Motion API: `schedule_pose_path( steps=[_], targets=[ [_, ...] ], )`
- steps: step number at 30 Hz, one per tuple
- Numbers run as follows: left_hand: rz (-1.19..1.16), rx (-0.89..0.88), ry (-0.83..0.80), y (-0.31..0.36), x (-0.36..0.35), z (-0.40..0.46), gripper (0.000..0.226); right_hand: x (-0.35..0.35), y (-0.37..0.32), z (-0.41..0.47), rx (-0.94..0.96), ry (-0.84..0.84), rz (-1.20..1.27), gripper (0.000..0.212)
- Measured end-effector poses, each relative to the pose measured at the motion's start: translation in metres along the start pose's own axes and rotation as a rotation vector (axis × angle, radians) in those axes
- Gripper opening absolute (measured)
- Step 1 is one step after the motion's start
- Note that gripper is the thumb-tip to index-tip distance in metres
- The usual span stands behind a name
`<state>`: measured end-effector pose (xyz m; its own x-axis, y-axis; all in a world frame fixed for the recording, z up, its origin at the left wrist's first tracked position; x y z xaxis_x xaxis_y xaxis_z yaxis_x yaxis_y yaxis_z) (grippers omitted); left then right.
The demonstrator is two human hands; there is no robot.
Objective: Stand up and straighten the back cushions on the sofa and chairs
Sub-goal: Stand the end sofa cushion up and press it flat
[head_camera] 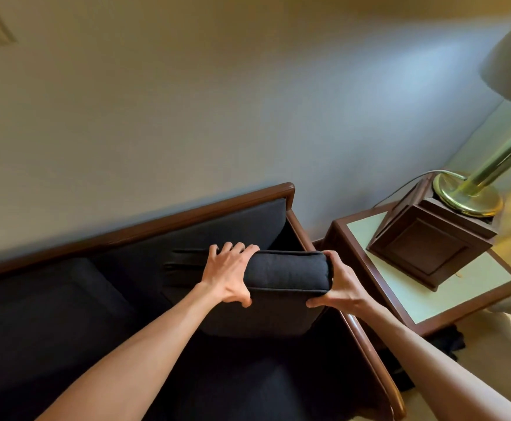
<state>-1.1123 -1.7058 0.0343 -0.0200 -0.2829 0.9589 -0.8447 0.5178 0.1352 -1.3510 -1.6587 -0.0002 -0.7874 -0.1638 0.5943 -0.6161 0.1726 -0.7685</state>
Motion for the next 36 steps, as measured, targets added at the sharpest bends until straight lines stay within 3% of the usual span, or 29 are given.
schedule_pose_path(
  steps=[9, 13, 15, 20, 23, 28, 32, 36],
  targets=[
    [-0.271, 0.202, 0.154, -0.086, -0.005, -0.1, 0.124, -0.044, -0.143, 0.012, 0.309, -0.033, -0.262, 0.106],
    [-0.383, 0.214, 0.185, -0.103, -0.008, -0.123, 0.124, -0.102, -0.171, 0.004, 0.389, -0.075, -0.185, 0.112],
    [-0.431, 0.192, 0.24, -0.104, -0.003, -0.129, 0.124, -0.127, -0.172, 0.005, 0.387, -0.098, -0.154, 0.119],
    [-0.46, 0.164, 0.328, -0.112, 0.005, -0.139, 0.127, -0.151, -0.116, 0.011, 0.276, -0.112, -0.344, 0.128],
    [-0.471, 0.159, 0.334, -0.119, 0.003, -0.147, 0.125, -0.153, -0.103, 0.012, 0.236, -0.101, -0.438, 0.115],
    [-0.597, 0.163, 0.331, -0.149, 0.01, -0.162, 0.117, -0.151, -0.141, 0.012, 0.351, -0.048, -0.564, 0.095],
    [-0.728, 0.212, 0.239, -0.176, -0.015, -0.171, 0.113, -0.175, -0.144, 0.018, 0.344, -0.106, -0.669, 0.1],
    [-0.681, 0.4, 0.122, -0.198, -0.077, -0.184, 0.115, -0.217, -0.118, 0.015, 0.349, -0.158, -0.765, 0.112]
  ],
)
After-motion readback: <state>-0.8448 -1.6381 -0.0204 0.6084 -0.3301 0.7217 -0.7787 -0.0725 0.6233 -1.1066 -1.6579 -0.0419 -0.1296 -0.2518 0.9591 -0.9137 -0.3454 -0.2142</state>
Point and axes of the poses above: each hand's wrist, its own z-axis towards the middle knuckle, its own x-axis out of the back of the hand, y = z × x, the point moved 7 cm from there along z, towards the middle knuckle, and after that the axes turned 5 degrees about -x, right-handed, at the moved point
